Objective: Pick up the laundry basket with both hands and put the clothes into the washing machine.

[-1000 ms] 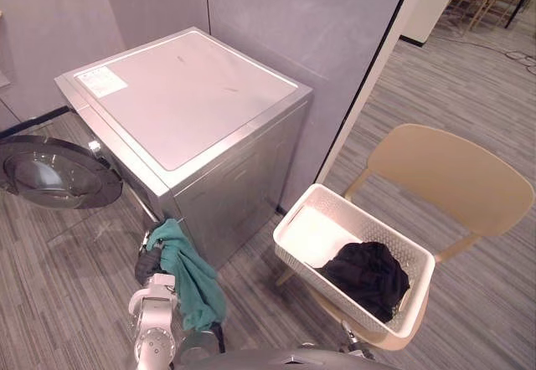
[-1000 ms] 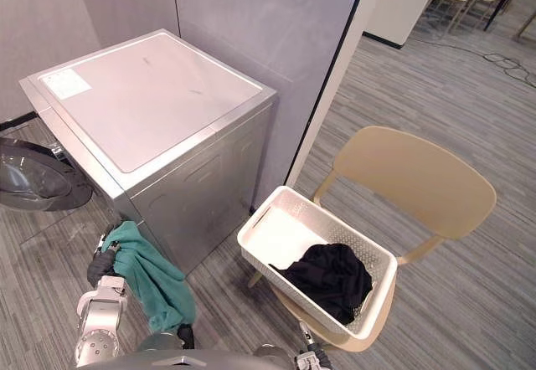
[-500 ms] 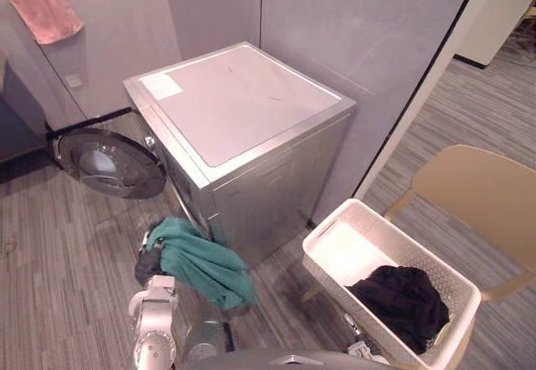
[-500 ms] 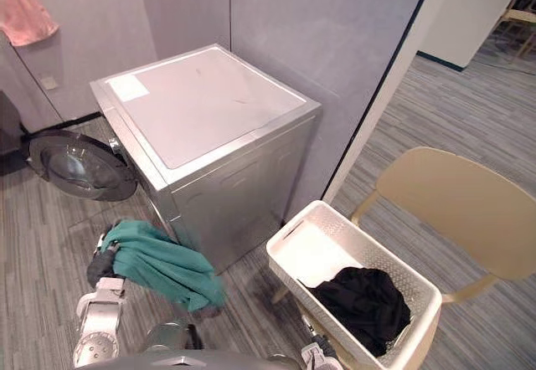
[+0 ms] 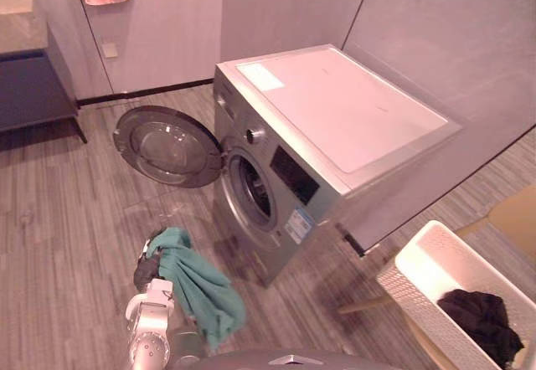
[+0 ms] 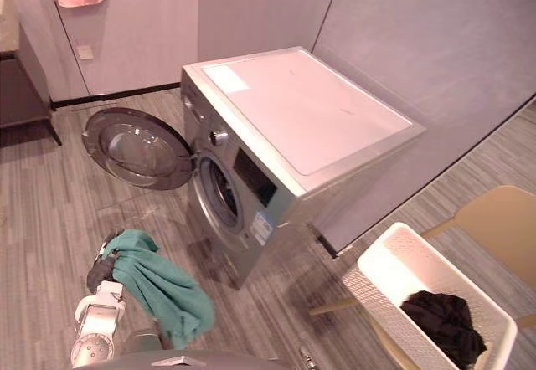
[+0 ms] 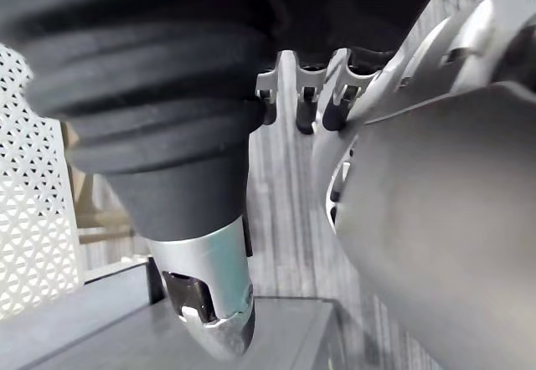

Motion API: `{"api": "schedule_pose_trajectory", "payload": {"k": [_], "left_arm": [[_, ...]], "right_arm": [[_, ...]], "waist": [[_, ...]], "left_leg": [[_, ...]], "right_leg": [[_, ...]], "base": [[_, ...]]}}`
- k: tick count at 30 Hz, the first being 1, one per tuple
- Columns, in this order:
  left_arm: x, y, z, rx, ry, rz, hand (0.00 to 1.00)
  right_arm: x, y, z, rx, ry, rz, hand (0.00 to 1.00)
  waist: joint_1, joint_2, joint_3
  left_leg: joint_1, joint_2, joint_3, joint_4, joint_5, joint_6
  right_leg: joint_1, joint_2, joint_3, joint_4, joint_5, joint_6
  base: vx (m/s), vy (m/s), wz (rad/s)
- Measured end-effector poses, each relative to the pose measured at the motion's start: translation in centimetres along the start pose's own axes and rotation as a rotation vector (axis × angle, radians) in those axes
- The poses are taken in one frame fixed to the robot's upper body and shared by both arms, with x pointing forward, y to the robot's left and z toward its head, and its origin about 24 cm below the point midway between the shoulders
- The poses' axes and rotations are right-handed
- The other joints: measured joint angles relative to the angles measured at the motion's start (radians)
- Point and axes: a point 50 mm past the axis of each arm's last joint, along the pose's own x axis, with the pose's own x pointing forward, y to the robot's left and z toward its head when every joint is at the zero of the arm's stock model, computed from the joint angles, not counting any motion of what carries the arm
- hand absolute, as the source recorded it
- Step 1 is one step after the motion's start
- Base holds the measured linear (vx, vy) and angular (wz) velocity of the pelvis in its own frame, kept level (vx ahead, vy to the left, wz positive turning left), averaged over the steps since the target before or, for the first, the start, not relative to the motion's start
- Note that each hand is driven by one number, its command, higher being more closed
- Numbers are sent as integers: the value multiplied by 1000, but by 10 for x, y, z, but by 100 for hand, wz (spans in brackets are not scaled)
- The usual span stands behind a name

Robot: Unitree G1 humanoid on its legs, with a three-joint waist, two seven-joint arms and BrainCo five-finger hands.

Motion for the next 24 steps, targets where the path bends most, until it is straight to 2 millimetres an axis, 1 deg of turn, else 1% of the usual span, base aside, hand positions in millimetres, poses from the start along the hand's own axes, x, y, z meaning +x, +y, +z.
{"api": "schedule_pose_trajectory", "payload": {"k": [1, 2, 3, 4, 5, 7, 8, 9, 10, 11, 12, 13, 14, 15, 16, 17, 18, 19, 20, 21, 22, 23, 24], "left_arm": [[0, 1, 0, 31, 5, -1, 100], [0, 3, -2, 37, 14, 10, 100], [0, 4, -4, 40, 25, 13, 100], [-2, 3, -9, 55, 44, 6, 100], [-2, -1, -16, 76, 71, -18, 100], [-2, -6, -20, 92, 88, -39, 100], [-1, -13, -26, 97, 109, -66, 100], [0, -17, -28, 91, 116, -78, 100], [4, -28, -33, 74, 125, -111, 100], [6, -39, -38, 53, 130, -138, 100], [7, -43, -42, 35, 139, -142, 100], [6, -51, -47, 24, 152, -166, 100], [5, -55, -49, 25, 157, -182, 100], [6, -62, -48, 24, 156, -211, 100], [6, -64, -48, 20, 155, -220, 100], [5, -67, -47, 3, 153, -236, 100], [3, -68, -46, -18, 149, -247, 100], [2, -68, -45, -28, 144, -251, 100], [1, -69, -44, -31, 136, -261, 100], [1, -69, -44, -31, 134, -262, 100], [1, -65, -42, -32, 127, -247, 100], [-1, -57, -41, -32, 121, -217, 100], [-3, -53, -40, -29, 120, -202, 100]], "right_arm": [[1, 2, 10, -1, -29, 10, 0], [1, 6, 11, 1, -33, 28, 0], [0, 9, 9, 4, -28, 38, 0], [-2, 18, 2, -8, -19, 73, 0], [-4, 21, 5, -7, -47, 113, 0], [-6, 25, 7, -7, -60, 149, 0], [-7, 33, 9, 10, -75, 185, 0], [-8, 35, 9, 19, -80, 193, 0], [-8, 37, 9, 37, -85, 200, 0], [-8, 36, 10, 50, -87, 192, 0], [-8, 36, 12, 57, -93, 188, 0], [-7, 28, 16, 63, -108, 164, 0], [-7, 28, 18, 67, -112, 157, 0], [-7, 29, 17, 90, -109, 148, 0], [-7, 28, 15, 93, -104, 137, 0], [-7, 26, 14, 95, -102, 125, 0], [-7, 25, 17, 86, -109, 126, 0], [-7, 27, 19, 75, -114, 133, 0], [-6, 31, 22, 49, -120, 147, 0], [-6, 33, 23, 35, -122, 154, 0], [-6, 41, 25, 27, -124, 174, 0], [-6, 42, 25, 19, -121, 179, 0], [-6, 43, 24, 12, -118, 179, 0]], "waist": [[-8, 13, 7], [-21, 18, 11], [-22, 21, 14], [-23, 31, 25], [-26, 38, 35], [-31, 38, 39], [-47, 38, 41], [-56, 37, 40], [-66, 33, 39], [-72, 17, 28], [-73, 36, 32], [-73, 75, 20], [-72, 87, 16], [-71, 91, 19], [-70, 85, 23], [-58, 77, 31], [-37, 77, 31], [-29, 84, 29], [-14, 99, 31], [-10, 101, 30], [-10, 99, 31], [-11, 95, 33], [-7, 94, 34]], "left_leg": [[42, -12, 20, -52, 26, 32], [96, -31, 38, -111, 49, 50], [129, -34, 56, -142, 57, 58], [198, -35, 85, -201, 60, 69], [275, -40, 134, -265, 66, 74], [318, -44, 178, -299, 63, 70], [343, -43, 227, -330, 59, 64], [346, -40, 250, -337, 59, 64], [350, -39, 289, -351, 59, 62], [359, -41, 308, -356, 54, 30], [369, -28, 310, -358, 49, 13], [391, 3, 330, -367, 41, 8], [404, 13, 342, -358, 43, 4], [401, 57, 364, -230, 49, -9], [379, 82, 362, -125, 50, -6], [312, 136, 339, 140, 80, 14], [248, 176, 310, 380, 119, 29], [219, 184, 297, 474, 129, 26], [166, 187, 274, 578, 130, 29], [144, 186, 270, 594, 128, 32], [109, 187, 266, 580, 122, 43], [88, 187, 252, 523, 107, 59], [82, 186, 239, 480, 96, 63]], "right_leg": [[-71, -17, -14, 134, -49, -86], [-133, 4, -17, 293, -203, -62], [-153, 30, -12, 358, -263, -40], [-188, 98, -16, 473, -371, -1], [-227, 178, -67, 567, -463, 6], [-257, 221, -133, 578, -516, 9], [-276, 257, -238, 490, -546, 21], [-274, 264, -283, 422, -546, 21], [-257, 264, -362, 257, -521, 16], [-231, 265, -395, 117, -439, -36], [-219, 286, -396, 104, -436, -61], [-203, 331, -396, 79, -449, -44], [-195, 347, -393, 76, -463, -43], [-147, 372, -383, 67, -491, -43], [-117, 377, -380, 60, -498, -41], [-58, 394, -361, 37, -507, -39], [-20, 409, -332, 19, -512, -40], [-7, 417, -307, 13, -514, -37], [13, 423, -268, 0, -518, -34], [16, 424, -245, -5, -521, -29], [23, 424, -203, -18, -522, -14], [29, 424, -160, -30, -516, -5], [28, 422, -137, -33, -512, -2]], "base": [[168, 350, -32], [174, 319, -31], [130, 253, -44], [126, 171, -70], [127, 124, -79], [111, 31, -71], [130, -9, -59], [194, -56, -43], [259, -121, -2], [304, -145, -3], [348, -138, -10], [290, -90, -25], [417, -113, -31], [346, -106, -21], [375, -147, -29], [240, -113, -55], [210, -80, -75], [175, 4, -102], [164, 71, -84], [166, 92, -99], [170, 124, -91], [145, 114, -95], [181, 171, -114]]}}
